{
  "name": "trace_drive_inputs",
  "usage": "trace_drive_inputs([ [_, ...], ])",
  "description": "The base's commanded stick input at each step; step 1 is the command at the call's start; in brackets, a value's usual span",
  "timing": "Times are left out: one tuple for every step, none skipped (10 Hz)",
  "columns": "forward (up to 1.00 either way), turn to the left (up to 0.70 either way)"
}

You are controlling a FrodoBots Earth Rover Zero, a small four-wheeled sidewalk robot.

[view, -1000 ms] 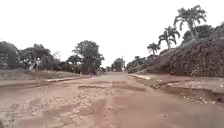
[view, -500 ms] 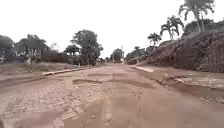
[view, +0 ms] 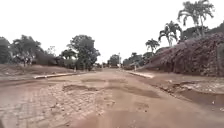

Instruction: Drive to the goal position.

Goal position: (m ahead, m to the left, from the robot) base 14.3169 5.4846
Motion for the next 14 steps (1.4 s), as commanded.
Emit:
trace_drive_inputs([
  [1.0,-0.21],
  [1.0,-0.27],
  [0.21,-0.06],
  [0.0,0.0],
  [-0.72,0.0],
  [-1.0,0.0],
  [-0.35,0.0],
  [0.0,0.0],
  [0.0,0.0],
  [0.0,0.0],
  [0.0,0.0],
  [0.0,0.0],
  [0.0,0.0],
  [0.0,0.0],
])
